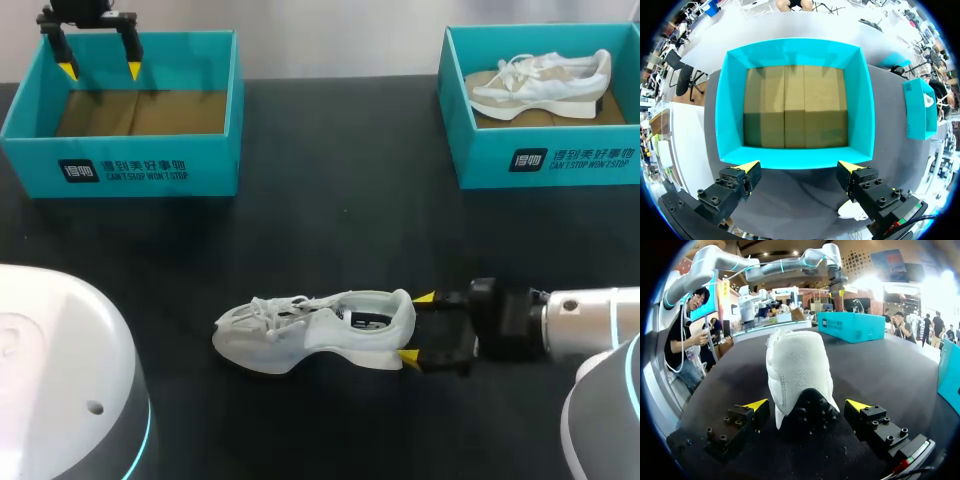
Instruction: Take the shoe out of the shoebox, open the shoe tongue, remove and reinsert the insole, then place the shoe into the shoebox
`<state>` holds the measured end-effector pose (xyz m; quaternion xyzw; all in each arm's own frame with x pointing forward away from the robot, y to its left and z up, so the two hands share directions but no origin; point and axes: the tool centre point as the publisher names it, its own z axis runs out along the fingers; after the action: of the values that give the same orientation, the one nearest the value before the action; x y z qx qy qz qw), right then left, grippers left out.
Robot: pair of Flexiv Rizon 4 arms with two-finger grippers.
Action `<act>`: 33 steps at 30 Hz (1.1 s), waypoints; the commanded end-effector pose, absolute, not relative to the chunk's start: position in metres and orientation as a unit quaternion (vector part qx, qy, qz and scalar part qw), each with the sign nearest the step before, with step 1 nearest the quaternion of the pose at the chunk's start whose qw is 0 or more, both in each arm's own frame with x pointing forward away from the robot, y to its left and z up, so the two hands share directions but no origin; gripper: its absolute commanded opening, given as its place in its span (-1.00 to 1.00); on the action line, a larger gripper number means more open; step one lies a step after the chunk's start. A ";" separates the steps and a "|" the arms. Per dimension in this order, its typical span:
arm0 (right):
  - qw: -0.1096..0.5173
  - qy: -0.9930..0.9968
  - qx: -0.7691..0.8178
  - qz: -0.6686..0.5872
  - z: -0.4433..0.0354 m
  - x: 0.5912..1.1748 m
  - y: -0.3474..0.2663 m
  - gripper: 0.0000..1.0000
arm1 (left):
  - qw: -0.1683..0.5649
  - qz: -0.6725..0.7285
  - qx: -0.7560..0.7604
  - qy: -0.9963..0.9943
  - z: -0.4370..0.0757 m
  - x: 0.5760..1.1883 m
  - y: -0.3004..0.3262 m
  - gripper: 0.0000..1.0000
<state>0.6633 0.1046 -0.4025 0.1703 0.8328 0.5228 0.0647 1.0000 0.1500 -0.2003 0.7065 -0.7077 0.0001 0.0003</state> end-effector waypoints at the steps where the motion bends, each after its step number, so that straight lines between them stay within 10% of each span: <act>1: 0.060 0.837 0.171 0.517 -0.407 0.670 0.115 1.00 | 0.000 0.000 0.707 -0.707 -0.200 1.000 0.150 1.00; 33: 0.035 0.821 0.154 0.548 -0.417 0.667 0.150 1.00 | 0.000 0.000 0.707 -0.707 -0.200 1.000 0.150 1.00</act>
<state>0.6653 0.1426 -0.4126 0.1544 0.8204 0.5493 0.0375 1.0000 0.1500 -0.2003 0.7066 -0.7077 0.0001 0.0003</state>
